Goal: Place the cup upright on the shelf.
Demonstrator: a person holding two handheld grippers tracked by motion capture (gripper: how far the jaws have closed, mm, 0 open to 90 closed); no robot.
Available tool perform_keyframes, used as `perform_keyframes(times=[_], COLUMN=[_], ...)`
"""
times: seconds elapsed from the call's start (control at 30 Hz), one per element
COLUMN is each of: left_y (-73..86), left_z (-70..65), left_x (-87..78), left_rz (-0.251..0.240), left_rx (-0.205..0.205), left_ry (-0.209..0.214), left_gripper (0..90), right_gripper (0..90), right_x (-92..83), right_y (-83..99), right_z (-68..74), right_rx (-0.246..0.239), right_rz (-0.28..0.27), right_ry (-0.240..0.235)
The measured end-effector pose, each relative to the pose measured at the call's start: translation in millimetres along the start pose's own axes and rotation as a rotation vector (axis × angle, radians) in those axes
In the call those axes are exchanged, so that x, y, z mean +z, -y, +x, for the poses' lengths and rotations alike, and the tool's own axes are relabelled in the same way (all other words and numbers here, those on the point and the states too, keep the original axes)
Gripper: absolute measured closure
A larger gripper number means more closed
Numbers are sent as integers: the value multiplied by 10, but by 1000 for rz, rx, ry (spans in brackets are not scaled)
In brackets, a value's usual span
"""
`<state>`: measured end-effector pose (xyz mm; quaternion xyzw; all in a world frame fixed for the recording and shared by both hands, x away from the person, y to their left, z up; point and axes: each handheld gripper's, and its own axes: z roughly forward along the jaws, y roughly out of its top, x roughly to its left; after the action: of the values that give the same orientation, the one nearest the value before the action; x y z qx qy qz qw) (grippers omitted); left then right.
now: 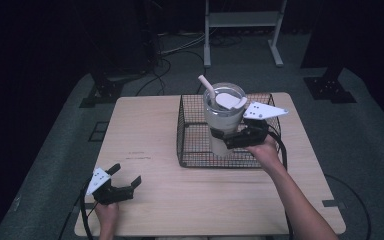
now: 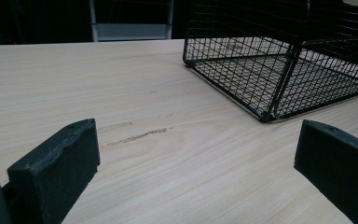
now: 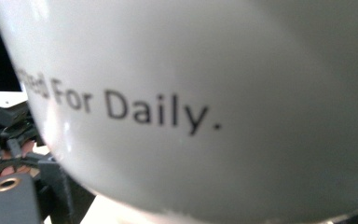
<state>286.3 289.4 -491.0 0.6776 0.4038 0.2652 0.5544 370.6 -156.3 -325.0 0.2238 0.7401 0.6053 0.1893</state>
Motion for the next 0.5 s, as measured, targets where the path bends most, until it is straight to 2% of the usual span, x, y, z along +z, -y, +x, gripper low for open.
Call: perform_keyframes(times=[0.23, 0.5], left_y=[0, -1], left_z=[2, 5], left_x=[-2, -5], left_rz=[0, 1], left_rx=[1, 0], left_ry=[1, 2], left_gripper=[0, 0], right_gripper=[82, 82], right_x=[208, 359], right_y=[-60, -121], right_z=[-118, -232], right_rx=[15, 24], right_rz=[-5, -7], right_ry=[25, 44])
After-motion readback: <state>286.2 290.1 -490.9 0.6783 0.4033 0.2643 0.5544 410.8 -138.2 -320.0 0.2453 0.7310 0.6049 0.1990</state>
